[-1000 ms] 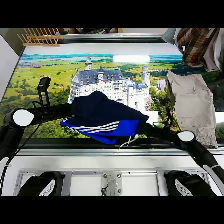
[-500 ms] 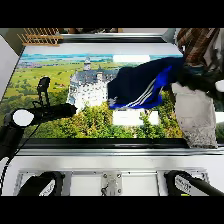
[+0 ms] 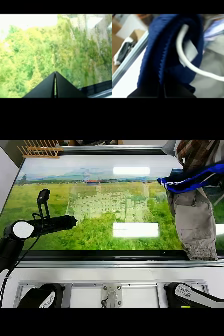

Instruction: Fold the clothes and pants, and hang the long-sleeved shirts on hangers.

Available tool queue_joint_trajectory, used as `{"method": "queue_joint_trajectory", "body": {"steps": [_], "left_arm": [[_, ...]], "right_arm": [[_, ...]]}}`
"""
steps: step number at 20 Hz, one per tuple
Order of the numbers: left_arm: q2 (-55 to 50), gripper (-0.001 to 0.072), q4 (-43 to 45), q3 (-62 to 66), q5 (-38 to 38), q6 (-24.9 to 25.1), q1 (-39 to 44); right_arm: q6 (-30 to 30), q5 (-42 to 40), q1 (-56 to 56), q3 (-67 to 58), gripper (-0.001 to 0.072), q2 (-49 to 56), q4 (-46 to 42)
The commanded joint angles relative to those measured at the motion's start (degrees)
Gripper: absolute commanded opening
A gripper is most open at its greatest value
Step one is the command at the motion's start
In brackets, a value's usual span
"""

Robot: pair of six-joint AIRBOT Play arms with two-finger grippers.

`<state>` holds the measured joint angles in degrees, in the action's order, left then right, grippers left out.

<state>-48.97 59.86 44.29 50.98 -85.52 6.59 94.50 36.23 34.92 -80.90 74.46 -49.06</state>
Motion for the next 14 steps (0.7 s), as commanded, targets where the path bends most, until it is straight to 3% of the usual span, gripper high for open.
{"method": "queue_joint_trajectory", "body": {"steps": [1, 3, 5, 9, 14], "left_arm": [[0.02, 0.0008, 0.02, -0.02, 0.00, -0.07, 0.02], [0.02, 0.0008, 0.02, -0.02, 0.02, -0.04, 0.02], [0.02, 0.0008, 0.02, -0.02, 0.00, -0.04, 0.09], [0.04, 0.0008, 0.00, -0.02, 0.09, -0.04, 0.09], [0.02, 0.0008, 0.02, -0.02, 2.34, -0.02, 0.11]], "right_arm": [[10.12, 9.31, 3.98, -0.50, 0.0010, -1.75, -10.25], [16.72, 17.00, 3.52, -0.50, 0.0010, -4.44, -22.73], [18.25, 24.44, 3.13, -0.04, 0.0010, -7.82, -31.08], [17.86, 34.36, 2.58, 5.51, 0.0010, -15.96, -40.61], [17.90, 37.57, 2.60, 19.23, 0.0011, -25.51, -44.78]]}}
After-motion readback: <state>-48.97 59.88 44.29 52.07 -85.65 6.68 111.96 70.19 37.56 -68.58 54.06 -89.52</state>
